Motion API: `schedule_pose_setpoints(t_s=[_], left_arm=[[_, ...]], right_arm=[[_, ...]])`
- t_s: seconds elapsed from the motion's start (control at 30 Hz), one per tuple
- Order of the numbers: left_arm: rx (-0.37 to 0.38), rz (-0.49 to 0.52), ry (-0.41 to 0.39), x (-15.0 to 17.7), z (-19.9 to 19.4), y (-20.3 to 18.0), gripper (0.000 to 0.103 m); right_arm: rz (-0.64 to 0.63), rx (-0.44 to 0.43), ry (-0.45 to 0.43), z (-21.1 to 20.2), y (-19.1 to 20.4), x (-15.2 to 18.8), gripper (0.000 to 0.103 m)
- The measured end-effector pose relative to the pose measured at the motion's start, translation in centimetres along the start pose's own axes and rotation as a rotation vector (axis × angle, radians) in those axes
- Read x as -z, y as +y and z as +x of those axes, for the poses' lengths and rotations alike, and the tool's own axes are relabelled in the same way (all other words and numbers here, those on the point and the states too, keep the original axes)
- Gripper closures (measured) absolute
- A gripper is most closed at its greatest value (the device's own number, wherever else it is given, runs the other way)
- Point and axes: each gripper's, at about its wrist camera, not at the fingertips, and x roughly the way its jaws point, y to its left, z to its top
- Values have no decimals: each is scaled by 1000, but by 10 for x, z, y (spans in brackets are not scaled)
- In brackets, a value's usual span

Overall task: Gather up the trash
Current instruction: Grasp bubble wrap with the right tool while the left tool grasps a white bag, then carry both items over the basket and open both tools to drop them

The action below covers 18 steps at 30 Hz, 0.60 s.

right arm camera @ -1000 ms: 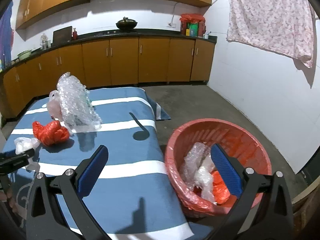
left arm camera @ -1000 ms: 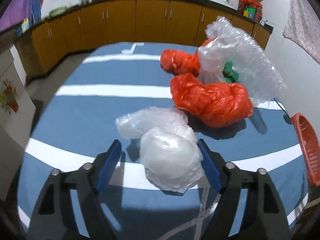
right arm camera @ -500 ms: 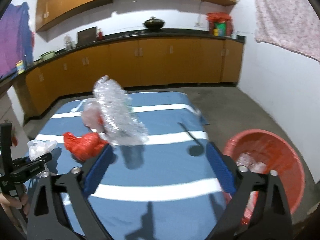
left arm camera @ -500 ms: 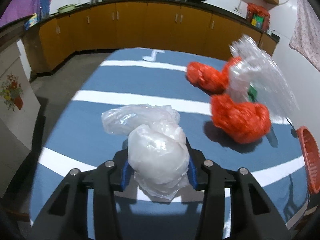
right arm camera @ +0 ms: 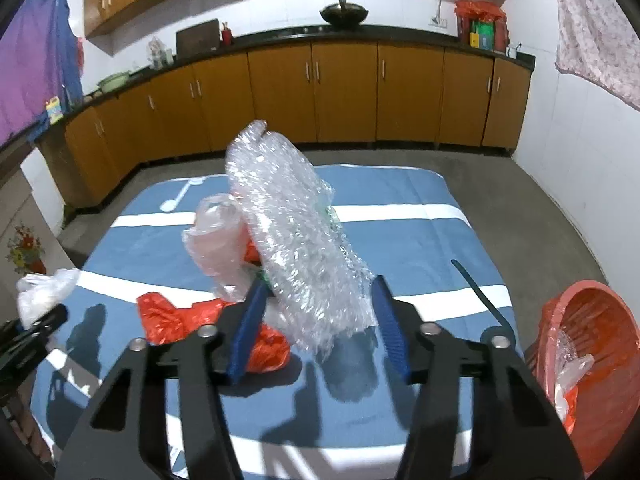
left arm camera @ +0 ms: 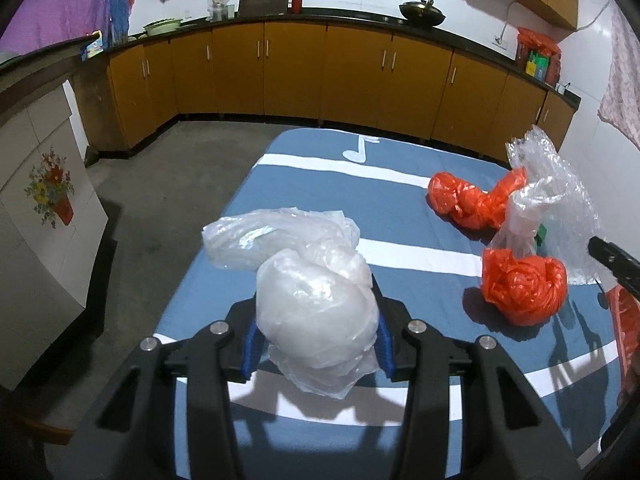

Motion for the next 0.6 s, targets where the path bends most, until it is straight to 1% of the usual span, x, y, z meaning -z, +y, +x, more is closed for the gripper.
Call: schedule_pose_setpoints(t_s=[0.03,0.07,0.1,0.13,0.4,0.6], left_arm=[[0,0,-2,-1,-1,0,59],[1,0,-4,-1,-1,-1,59],[3,1,-6,-2,-2,-1,59],[6,1,-9,-3,-3,-2,59],[48,19,-27,-4,-9,-18,59],[81,44,-44,-4,-19,-35,59]], right_arm=[[2,3,11,2,-2,0,73],[2,4,16,3,-4,1,79],[3,4,16,2,-6,3,89],[4,11,13,0,-9,5,92],[48,39,-28,-29,-39,15,96],[66,96,-79,-59,-58,22,96]])
